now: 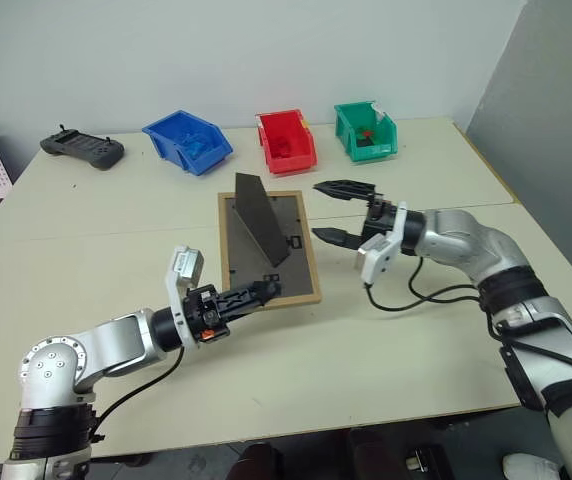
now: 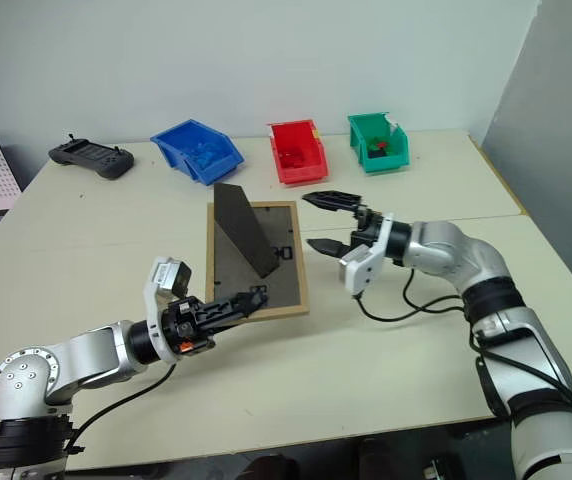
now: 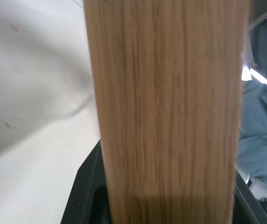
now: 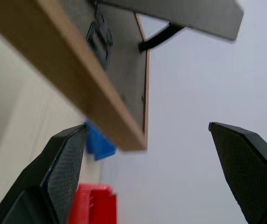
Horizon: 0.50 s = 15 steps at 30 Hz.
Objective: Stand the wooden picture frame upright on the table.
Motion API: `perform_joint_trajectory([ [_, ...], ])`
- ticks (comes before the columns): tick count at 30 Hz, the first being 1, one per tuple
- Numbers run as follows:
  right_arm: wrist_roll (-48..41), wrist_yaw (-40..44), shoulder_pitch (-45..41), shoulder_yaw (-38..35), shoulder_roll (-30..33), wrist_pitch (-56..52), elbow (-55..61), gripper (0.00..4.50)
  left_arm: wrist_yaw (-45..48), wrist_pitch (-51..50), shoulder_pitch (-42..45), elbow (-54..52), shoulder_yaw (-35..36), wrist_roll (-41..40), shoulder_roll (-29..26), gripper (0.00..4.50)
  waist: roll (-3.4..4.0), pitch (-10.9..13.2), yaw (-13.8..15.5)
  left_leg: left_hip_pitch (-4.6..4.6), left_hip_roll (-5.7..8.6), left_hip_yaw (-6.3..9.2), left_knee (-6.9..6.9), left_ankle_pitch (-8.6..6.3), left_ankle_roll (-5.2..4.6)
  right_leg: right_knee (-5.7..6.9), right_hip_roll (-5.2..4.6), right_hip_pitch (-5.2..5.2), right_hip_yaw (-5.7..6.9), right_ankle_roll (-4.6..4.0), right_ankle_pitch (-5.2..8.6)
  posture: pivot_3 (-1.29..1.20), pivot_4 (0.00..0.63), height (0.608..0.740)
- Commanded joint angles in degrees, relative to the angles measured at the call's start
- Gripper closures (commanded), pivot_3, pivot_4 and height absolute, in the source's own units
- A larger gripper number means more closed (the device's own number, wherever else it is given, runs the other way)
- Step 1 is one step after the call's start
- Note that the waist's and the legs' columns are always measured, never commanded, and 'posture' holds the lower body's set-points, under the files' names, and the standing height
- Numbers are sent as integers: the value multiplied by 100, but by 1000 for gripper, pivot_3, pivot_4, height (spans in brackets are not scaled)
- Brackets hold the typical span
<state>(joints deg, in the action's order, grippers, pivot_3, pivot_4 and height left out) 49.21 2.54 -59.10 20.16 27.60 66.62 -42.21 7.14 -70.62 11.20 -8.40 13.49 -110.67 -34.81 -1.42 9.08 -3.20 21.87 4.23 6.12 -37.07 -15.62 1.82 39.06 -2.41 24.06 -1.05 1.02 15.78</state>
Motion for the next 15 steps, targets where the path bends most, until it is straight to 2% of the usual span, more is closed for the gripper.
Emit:
perform_joint_trajectory([
  [1,784,-1316,-349,394,-96,130,-172,98,219,153,-122,-434,-61,-233,-15,3167,0,0,0,0,2,-1,0,0,0,0,0,0,-3,0,0,0,150,740],
  [4,1022,-1770,-512,662,-145,214,-261,98,256,234,-213,-498,-64,-233,4,3167,0,0,16,1,4,-1,-1,0,0,1,0,-2,-5,-1,-1,0,150,740],
  [5,1060,-1855,-556,746,-141,251,-328,279,283,246,-228,-529,-82,-233,-23,3167,0,0,20,1,4,-1,-1,0,0,1,0,-2,-5,-2,-1,0,150,740],
  [11,1176,-2319,-701,1001,-6,333,-557,1623,371,300,-397,-608,-157,-233,-159,3167,-1,0,10,-1,3,-3,-1,0,1,0,0,-6,-7,-2,-1,0,150,740],
  [12,1172,-2360,-708,1015,32,348,-555,2119,378,317,-399,-620,-180,-233,-171,3167,-1,0,9,-1,2,-3,-1,1,0,0,0,-5,-7,-2,-1,0,150,740],
  [15,1165,-2471,-740,1067,112,383,-557,2674,315,398,-371,-673,-223,-233,-210,3167,-1,0,5,-2,1,-2,0,1,0,2,3,-6,-6,-2,-1,0,150,740],
])
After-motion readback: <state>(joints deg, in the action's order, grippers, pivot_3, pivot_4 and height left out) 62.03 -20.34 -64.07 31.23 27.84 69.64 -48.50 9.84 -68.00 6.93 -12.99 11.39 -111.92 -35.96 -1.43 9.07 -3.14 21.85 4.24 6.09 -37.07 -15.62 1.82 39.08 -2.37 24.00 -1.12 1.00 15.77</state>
